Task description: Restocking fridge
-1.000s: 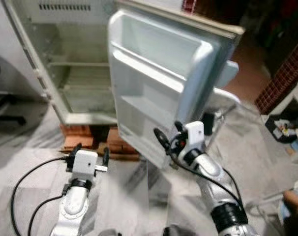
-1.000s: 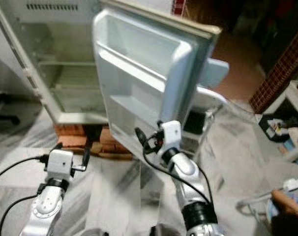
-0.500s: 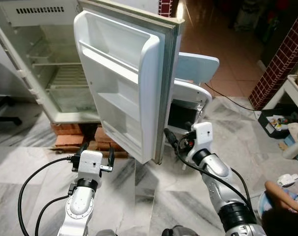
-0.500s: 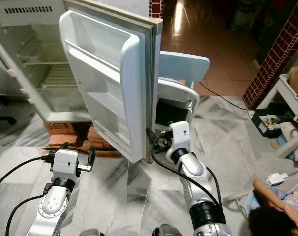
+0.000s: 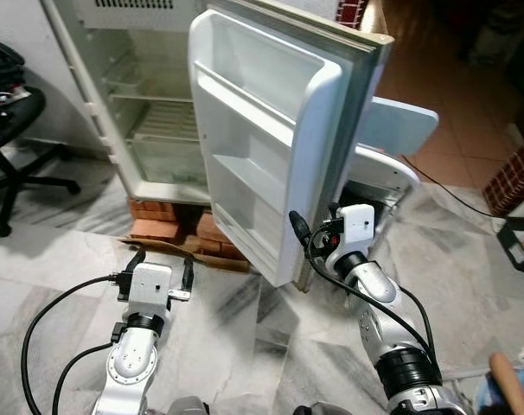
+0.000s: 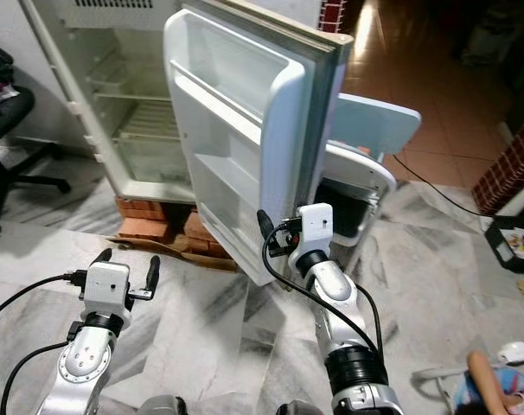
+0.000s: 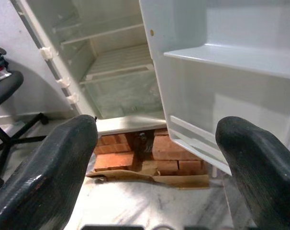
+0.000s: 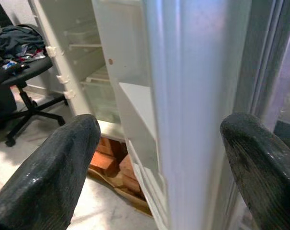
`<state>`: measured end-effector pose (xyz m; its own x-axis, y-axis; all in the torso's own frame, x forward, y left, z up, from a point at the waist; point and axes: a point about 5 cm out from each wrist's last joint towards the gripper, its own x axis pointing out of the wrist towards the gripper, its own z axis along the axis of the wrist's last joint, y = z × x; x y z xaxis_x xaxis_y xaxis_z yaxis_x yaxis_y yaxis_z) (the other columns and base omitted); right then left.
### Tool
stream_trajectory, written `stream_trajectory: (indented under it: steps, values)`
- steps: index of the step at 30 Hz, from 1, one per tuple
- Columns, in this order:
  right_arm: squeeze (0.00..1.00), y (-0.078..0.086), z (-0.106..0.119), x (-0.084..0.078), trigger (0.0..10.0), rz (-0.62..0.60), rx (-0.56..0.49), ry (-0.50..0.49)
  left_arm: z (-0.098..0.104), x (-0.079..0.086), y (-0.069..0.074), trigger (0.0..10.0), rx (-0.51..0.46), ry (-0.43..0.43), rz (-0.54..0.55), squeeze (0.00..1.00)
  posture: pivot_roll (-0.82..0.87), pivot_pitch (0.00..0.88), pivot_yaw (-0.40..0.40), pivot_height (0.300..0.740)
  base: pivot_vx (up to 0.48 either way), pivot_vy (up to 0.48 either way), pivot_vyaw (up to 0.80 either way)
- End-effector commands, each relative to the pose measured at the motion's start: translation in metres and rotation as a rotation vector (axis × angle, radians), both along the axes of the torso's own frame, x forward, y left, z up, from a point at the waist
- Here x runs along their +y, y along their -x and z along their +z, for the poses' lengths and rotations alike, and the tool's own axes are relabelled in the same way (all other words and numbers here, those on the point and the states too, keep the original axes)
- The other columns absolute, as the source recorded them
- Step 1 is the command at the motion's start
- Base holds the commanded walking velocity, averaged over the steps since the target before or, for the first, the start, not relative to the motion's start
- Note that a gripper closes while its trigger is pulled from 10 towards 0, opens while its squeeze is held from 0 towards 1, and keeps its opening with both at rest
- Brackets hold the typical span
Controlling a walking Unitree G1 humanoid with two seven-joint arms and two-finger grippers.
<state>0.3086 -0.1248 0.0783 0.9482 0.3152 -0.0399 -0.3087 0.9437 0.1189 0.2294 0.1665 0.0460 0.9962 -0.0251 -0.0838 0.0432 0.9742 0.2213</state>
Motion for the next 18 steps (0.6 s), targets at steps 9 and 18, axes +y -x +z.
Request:
stream_trajectory:
  steps: [9, 18]
  values:
    - [0.00, 0.001, -0.006, -0.017, 10.0, -0.105, 0.028, 0.028, -0.005, -0.002, 0.002, 10.0, 0.031, 0.002, -0.012, 0.00, 0.00, 0.045, 0.007, 0.740, 0.000, 0.000, 0.00]
    - [0.00, -0.024, 0.005, -0.021, 10.0, -0.238, 0.021, 0.075, -0.008, 0.002, 0.004, 10.0, 0.053, -0.014, 0.001, 0.00, 0.02, 0.061, 0.007, 0.740, 0.000, 0.000, 0.00]
